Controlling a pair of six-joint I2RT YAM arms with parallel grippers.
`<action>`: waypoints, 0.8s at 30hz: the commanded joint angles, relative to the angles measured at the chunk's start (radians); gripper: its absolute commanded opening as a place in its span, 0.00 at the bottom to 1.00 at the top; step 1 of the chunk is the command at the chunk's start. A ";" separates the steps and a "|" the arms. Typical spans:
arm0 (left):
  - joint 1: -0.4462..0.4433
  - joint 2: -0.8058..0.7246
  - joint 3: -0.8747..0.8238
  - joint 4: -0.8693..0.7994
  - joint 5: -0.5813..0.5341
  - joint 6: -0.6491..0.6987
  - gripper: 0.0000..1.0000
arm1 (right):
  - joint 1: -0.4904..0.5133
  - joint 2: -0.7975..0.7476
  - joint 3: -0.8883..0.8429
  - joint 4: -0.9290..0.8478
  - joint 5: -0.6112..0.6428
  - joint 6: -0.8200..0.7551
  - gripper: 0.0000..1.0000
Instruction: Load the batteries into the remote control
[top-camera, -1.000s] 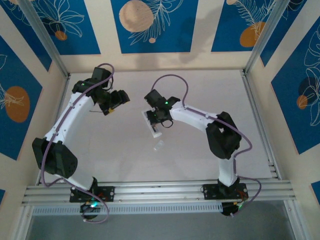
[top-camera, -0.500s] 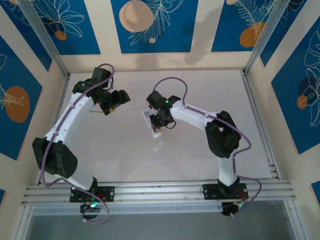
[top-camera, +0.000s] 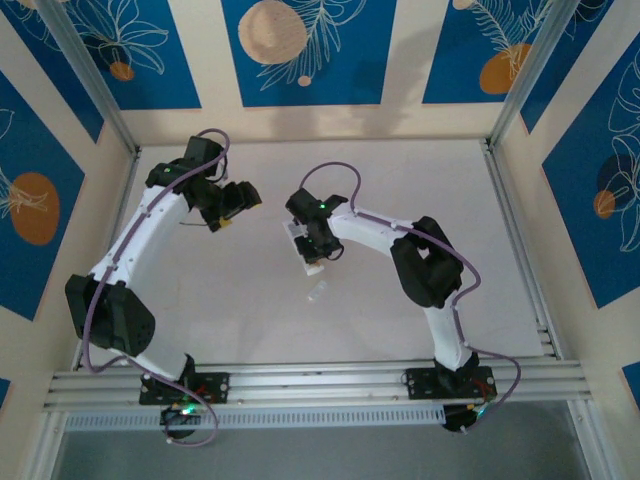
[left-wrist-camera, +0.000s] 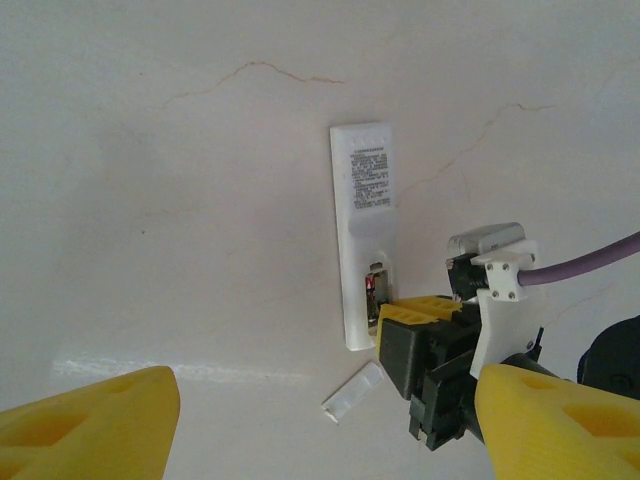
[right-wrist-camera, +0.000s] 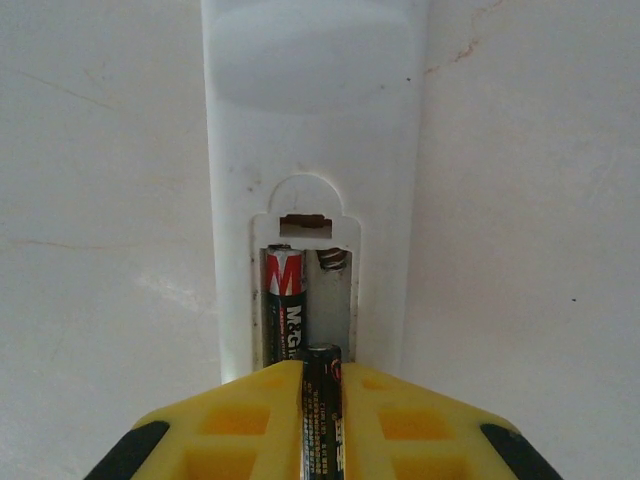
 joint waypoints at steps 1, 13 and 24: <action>0.013 -0.016 0.000 0.004 0.019 -0.001 0.77 | 0.013 0.015 0.029 -0.029 0.000 0.004 0.18; 0.012 -0.006 -0.024 0.020 0.029 -0.008 0.77 | 0.015 -0.007 0.077 -0.046 -0.001 0.032 0.23; -0.124 0.276 0.088 0.115 0.006 -0.053 0.78 | -0.002 -0.332 -0.308 0.203 -0.042 0.190 0.24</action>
